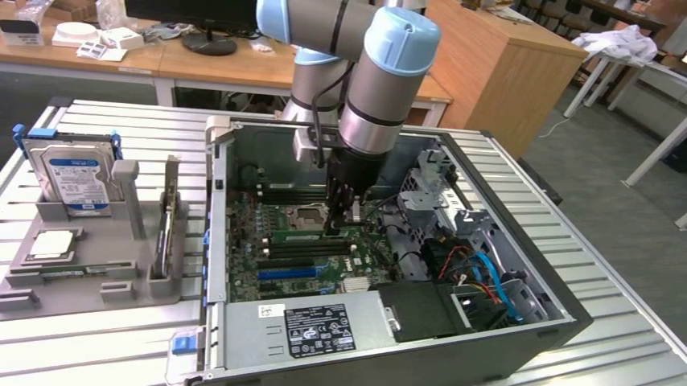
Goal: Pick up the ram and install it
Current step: 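Insert the ram into the slot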
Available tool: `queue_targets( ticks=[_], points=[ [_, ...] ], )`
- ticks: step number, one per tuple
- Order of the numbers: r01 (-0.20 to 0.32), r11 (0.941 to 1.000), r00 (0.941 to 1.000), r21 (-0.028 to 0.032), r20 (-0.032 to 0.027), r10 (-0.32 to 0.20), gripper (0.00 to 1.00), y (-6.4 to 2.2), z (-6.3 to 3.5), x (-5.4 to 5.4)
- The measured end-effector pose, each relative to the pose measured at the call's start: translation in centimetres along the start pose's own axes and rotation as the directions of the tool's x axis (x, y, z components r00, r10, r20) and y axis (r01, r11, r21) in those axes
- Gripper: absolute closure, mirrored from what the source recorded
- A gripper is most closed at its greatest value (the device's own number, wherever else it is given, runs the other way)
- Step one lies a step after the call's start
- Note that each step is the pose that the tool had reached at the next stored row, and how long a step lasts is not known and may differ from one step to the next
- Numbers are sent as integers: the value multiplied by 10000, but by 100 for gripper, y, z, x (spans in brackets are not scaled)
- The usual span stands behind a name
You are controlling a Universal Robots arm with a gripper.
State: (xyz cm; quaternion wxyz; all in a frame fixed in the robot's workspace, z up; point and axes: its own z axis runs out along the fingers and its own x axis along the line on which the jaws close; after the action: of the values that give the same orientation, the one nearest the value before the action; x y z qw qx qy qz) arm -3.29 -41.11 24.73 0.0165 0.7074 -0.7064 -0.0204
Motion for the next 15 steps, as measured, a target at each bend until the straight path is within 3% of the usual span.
queue_targets(
  ticks=[15],
  points=[
    [0,10000,10000,5,7,0,88,-2,38,0]
  ],
)
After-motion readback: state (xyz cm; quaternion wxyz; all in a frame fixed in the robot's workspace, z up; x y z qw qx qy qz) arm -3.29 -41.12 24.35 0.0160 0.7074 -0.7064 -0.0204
